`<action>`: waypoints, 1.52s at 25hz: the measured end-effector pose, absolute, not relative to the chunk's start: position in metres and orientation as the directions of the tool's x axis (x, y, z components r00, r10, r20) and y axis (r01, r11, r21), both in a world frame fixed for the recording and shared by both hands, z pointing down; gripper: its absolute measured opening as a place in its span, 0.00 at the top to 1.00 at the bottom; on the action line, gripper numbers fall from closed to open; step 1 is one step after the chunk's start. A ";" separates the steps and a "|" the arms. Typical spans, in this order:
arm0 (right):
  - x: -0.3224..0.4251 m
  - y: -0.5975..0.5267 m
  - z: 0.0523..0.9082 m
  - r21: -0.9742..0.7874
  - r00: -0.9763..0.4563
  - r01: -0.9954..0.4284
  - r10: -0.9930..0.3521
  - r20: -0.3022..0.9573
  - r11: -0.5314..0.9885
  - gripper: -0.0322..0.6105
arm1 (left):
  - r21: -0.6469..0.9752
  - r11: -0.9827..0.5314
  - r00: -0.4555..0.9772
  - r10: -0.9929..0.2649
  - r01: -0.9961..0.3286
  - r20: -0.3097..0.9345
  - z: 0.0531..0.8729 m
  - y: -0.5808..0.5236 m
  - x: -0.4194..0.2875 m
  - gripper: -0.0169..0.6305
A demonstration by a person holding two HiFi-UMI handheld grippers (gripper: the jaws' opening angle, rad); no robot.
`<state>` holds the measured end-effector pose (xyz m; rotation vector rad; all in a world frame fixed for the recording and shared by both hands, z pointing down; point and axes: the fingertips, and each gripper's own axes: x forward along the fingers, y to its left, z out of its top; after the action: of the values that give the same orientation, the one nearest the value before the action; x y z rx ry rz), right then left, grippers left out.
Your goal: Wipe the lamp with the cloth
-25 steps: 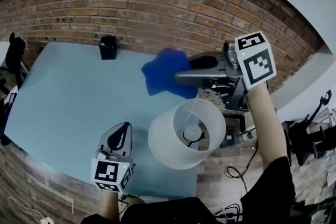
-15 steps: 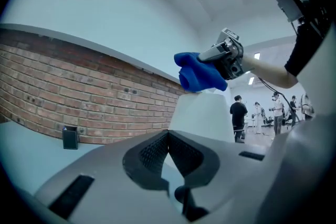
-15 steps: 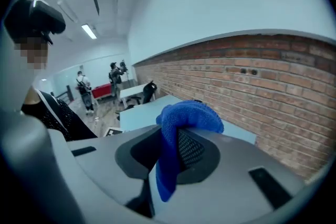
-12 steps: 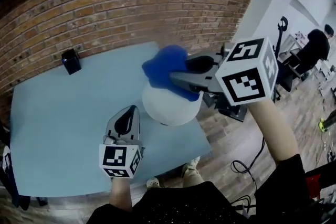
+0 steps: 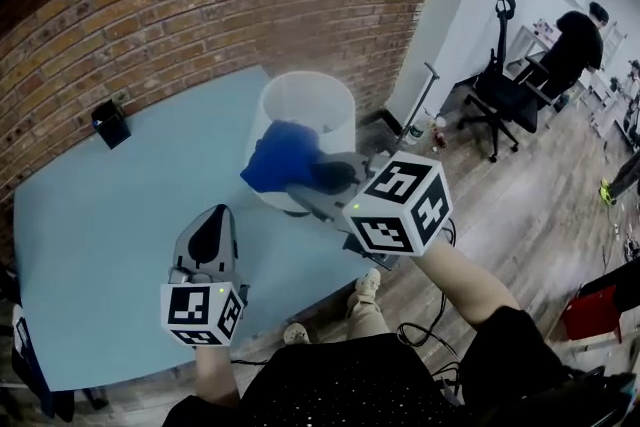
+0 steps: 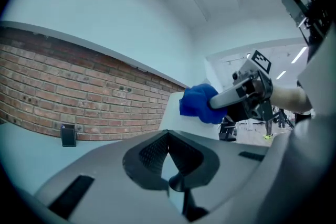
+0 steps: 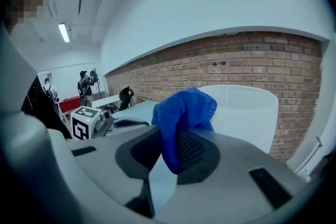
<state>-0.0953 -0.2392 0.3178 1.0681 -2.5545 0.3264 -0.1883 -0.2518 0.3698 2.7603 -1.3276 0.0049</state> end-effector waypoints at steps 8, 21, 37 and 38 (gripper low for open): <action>-0.103 -0.218 0.412 -0.296 -0.730 -0.677 -0.562 0.390 0.674 0.85 | 0.058 -0.588 0.590 -0.804 -0.807 0.075 0.388 -0.241 -0.196 0.96; -0.099 -0.246 0.522 -0.002 -0.605 -0.770 -0.729 0.319 0.638 0.85 | 0.028 -0.617 0.612 -0.772 -0.786 0.173 0.448 -0.241 -0.183 0.96; -0.061 -0.323 0.559 0.281 -0.336 -0.867 -0.899 0.280 0.412 0.85 | 0.042 -0.640 0.633 -0.745 -0.767 0.210 0.458 -0.227 -0.185 0.96; -0.062 -0.325 0.567 0.248 -0.345 -0.870 -0.885 0.313 0.427 0.85 | 0.045 -0.639 0.632 -0.745 -0.768 0.212 0.460 -0.225 -0.186 0.96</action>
<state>-0.0620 -0.3247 0.5668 1.4935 -2.2879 -0.0522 -0.1856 -0.2255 0.4597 2.7182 -1.2671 0.2620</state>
